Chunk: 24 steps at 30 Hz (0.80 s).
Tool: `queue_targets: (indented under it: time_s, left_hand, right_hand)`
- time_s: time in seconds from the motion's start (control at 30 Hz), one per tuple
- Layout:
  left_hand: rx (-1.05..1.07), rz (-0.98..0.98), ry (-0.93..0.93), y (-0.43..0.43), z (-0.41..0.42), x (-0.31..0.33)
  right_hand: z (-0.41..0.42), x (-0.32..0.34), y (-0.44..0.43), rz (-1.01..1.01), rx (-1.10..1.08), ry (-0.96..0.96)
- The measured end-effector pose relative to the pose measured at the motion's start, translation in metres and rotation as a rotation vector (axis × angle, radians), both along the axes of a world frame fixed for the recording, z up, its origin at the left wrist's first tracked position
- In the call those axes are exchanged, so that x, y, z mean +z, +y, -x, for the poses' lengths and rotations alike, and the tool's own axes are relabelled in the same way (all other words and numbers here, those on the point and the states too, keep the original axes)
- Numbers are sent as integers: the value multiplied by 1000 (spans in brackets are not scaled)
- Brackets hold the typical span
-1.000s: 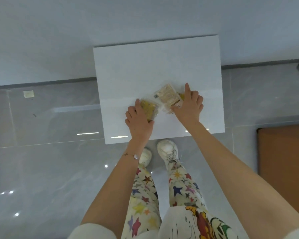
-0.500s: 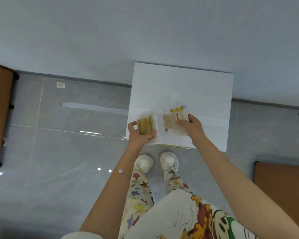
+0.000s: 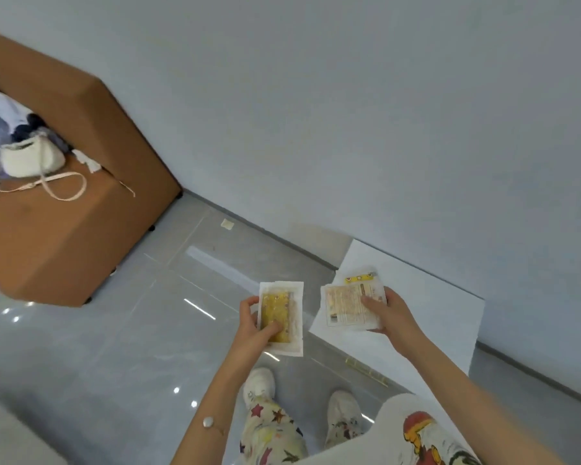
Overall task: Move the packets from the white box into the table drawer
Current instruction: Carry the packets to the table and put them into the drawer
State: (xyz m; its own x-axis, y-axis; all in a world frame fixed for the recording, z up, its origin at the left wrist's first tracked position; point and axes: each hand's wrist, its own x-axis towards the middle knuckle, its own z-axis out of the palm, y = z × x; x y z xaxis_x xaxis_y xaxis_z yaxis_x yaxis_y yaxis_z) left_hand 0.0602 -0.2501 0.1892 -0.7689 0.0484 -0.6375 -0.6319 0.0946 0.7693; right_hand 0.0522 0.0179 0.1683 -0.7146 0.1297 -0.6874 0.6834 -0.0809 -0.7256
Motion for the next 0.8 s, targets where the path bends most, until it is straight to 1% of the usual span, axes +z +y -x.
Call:
queue_targets:
  time_s: [0.1,0.23,0.33,0.43,0.57,0.8]
  left_hand:
    - [120,23,32,-50,-15,21]
    - [291,63,73,-119,-29,41]
    - [405,83,136,-170,-33,59]
    - [540,67,171,-227,-39,75]
    - [645,55,217,-283,-45,87]
    - [881,90,236,-368,-56,86]
  right_hand:
    - [16,30,-46,-41,99,41]
    - [44,66,-126,-38,231,107]
    - [61,87,-189,-55,333,157]
    - [71,107,-256,-21,432,200]
    - [81,119,-326,2,481,216]
    - [94,120,-453,31,664,210]
